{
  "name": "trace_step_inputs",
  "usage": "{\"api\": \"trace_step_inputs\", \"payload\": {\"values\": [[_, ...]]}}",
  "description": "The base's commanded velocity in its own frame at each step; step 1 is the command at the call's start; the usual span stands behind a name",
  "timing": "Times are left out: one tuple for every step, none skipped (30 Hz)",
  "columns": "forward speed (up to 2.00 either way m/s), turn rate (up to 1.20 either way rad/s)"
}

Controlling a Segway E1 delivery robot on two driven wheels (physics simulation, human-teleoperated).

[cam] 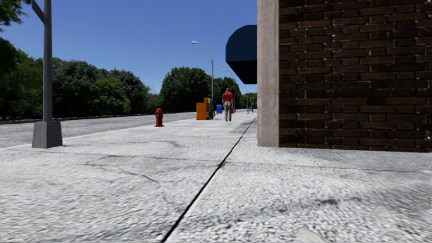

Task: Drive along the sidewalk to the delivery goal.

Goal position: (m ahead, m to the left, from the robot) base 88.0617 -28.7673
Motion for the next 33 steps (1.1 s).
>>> {"api": "trace_step_inputs", "payload": {"values": [[2.00, 0.33], [2.00, 0.36], [2.00, 0.36], [2.00, 0.37], [2.00, 0.37], [2.00, 0.37], [2.00, 0.37], [2.00, 0.37], [2.00, 0.37], [2.00, 0.36], [2.00, 0.34], [2.00, 0.29], [2.00, 0.26], [2.00, 0.26], [2.00, 0.21], [2.00, 0.18], [2.00, 0.18], [2.00, 0.17], [2.00, 0.17], [2.00, 0.17], [2.00, 0.17], [2.00, 0.17], [2.00, 0.15], [2.00, 0.07], [2.00, 0.00], [2.00, 0.00], [2.00, 0.00], [2.00, 0.00], [2.00, 0.00], [2.00, 0.00], [2.00, 0.00], [2.00, 0.00], [2.00, 0.00]]}}
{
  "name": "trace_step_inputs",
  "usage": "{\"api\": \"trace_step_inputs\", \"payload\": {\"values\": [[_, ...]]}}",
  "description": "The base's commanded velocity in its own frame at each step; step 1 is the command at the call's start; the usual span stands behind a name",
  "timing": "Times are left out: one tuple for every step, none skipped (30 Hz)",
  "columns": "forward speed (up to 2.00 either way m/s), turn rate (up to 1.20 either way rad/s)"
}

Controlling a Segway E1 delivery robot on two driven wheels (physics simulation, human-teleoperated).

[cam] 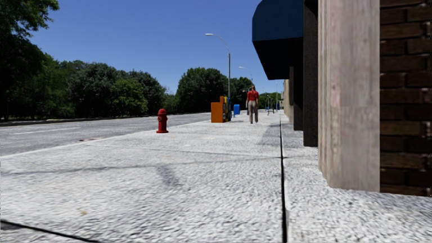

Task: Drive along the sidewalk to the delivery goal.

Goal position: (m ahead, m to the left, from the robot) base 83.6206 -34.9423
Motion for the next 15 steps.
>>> {"api": "trace_step_inputs", "payload": {"values": [[2.00, 0.00], [2.00, 0.00], [2.00, 0.00], [2.00, 0.00], [2.00, 0.00], [2.00, -0.04], [2.00, -0.08], [2.00, -0.14], [2.00, -0.19], [2.00, -0.19], [2.00, -0.22], [2.00, -0.24], [2.00, -0.26], [2.00, -0.27], [2.00, -0.27]]}}
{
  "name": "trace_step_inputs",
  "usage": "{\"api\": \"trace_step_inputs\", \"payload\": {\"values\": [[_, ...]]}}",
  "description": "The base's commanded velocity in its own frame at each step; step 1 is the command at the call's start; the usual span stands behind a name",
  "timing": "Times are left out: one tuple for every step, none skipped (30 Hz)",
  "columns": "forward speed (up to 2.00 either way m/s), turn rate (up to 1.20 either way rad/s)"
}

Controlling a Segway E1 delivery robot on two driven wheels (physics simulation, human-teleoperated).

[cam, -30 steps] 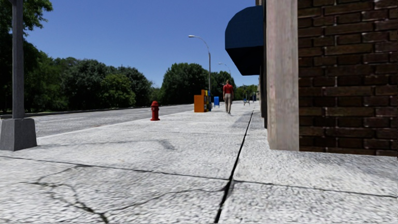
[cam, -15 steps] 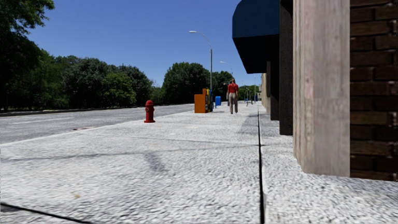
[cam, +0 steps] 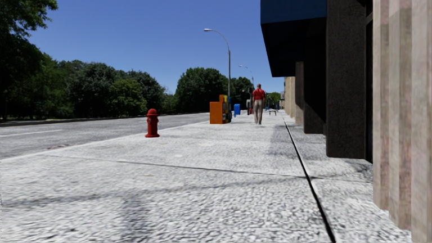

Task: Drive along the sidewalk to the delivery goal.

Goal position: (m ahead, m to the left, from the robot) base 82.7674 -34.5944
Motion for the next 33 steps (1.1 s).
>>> {"api": "trace_step_inputs", "payload": {"values": [[2.00, -0.28], [2.00, -0.28], [2.00, -0.28], [2.00, -0.28], [2.00, -0.28], [2.00, -0.28], [2.00, -0.28], [2.00, -0.29], [2.00, -0.38], [2.00, -0.43], [2.00, -0.44], [2.00, -0.45], [2.00, -0.45], [2.00, -0.45], [2.00, -0.45], [2.00, -0.45], [2.00, -0.45], [2.00, -0.37], [2.00, -0.37], [2.00, -0.27], [2.00, 0.00], [2.00, 0.00], [2.00, 0.00], [2.00, 0.00], [2.00, 0.00], [2.00, 0.00], [2.00, 0.00], [2.00, 0.00], [2.00, -0.04], [2.00, -0.17], [2.00, -0.26], [2.00, -0.26], [2.00, -0.32]]}}
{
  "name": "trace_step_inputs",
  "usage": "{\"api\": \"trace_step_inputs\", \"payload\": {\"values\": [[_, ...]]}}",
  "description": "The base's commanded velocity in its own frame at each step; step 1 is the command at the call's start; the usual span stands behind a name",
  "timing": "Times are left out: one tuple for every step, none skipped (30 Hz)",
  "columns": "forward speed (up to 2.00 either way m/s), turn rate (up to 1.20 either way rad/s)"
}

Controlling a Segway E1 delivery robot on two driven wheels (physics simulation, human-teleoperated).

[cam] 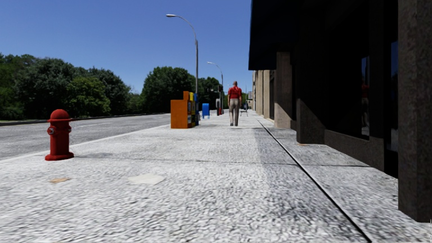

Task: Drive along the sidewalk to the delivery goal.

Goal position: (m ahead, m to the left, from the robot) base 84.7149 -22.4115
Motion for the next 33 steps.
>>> {"api": "trace_step_inputs", "payload": {"values": [[2.00, -0.34], [2.00, -0.37], [2.00, -0.41], [2.00, -0.43], [2.00, -0.43], [2.00, -0.44], [2.00, -0.44], [2.00, -0.44], [2.00, -0.44], [2.00, -0.44], [2.00, -0.44], [2.00, -0.41], [2.00, -0.20], [2.00, 0.00], [2.00, 0.00], [2.00, 0.00], [2.00, 0.00], [2.00, 0.00], [2.00, 0.00], [2.00, 0.00], [2.00, 0.00], [2.00, 0.00], [2.00, 0.00], [2.00, 0.00], [2.00, 0.00], [2.00, 0.00], [2.00, 0.00], [2.00, 0.00], [2.00, 0.00], [2.00, -0.04], [2.00, -0.14], [2.00, -0.24], [2.00, -0.27]]}}
